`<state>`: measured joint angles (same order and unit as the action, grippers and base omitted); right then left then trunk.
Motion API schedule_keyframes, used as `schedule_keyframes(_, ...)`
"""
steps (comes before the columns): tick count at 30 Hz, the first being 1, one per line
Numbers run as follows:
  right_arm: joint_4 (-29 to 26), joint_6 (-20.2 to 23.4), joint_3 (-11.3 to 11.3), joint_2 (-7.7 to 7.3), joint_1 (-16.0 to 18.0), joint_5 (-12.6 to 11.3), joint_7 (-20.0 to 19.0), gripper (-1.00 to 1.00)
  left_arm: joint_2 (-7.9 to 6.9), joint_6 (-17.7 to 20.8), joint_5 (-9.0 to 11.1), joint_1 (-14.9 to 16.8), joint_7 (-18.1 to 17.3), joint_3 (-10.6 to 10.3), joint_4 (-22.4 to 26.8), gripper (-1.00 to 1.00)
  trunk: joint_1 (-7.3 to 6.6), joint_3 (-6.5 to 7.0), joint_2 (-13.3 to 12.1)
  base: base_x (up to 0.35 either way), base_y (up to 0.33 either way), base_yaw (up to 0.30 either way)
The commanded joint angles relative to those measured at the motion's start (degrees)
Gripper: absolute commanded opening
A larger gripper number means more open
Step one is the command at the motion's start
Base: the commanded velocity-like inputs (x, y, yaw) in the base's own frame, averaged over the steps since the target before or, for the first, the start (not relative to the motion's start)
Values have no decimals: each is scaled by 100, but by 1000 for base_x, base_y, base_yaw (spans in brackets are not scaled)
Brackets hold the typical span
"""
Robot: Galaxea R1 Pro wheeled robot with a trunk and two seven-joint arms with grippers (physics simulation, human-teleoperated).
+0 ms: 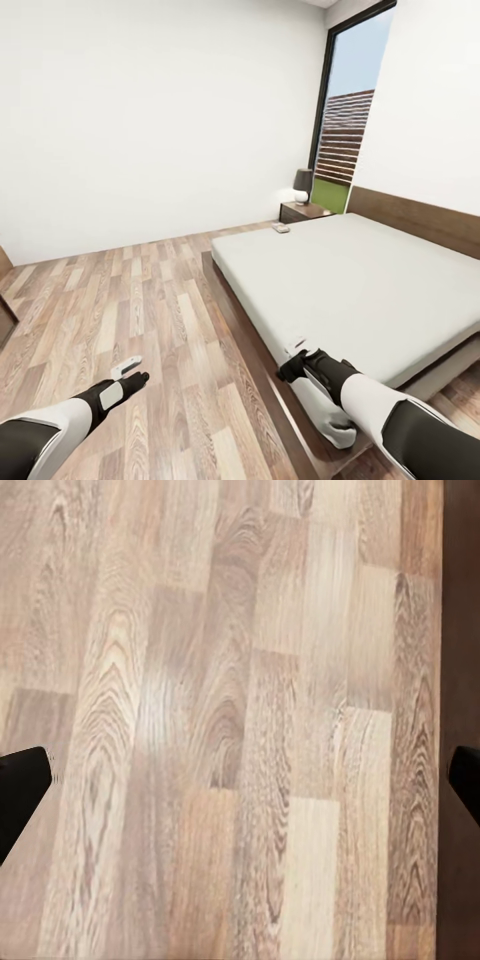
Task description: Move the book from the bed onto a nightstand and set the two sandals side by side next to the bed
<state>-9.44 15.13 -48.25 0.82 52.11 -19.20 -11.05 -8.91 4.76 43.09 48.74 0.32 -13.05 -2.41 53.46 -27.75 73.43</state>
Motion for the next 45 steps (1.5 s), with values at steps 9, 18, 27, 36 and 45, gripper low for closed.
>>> schedule_keyframes(9, -5, -11, -47, 10, -21, -53, -2, 100, 3, 16, 50, 5, 3, -50, -12, 100, -198, 217, -359, 0, 0, 208)
schedule_keyframes(18, -5, -25, -45, 14, -32, -53, 5, 100, 4, 16, 50, 4, 3, -49, -12, 100, -396, 438, -720, 0, 0, 208)
schedule_keyframes(27, -5, -27, -49, 14, -34, -49, 6, 100, 4, 16, 50, 4, 3, -50, -13, 100, -594, 660, -1081, 0, 0, 208)
schedule_keyframes(36, -5, -28, -52, 15, -35, -49, 13, 100, 10, 16, 50, 4, -4, -55, -7, 100, -791, 882, -1442, 0, 0, 208)
schedule_keyframes(45, -5, -28, -45, 15, -35, -49, 15, 100, 4, 16, 50, 4, -5, -55, -8, 100, -989, 1105, -1803, 0, 0, 208)
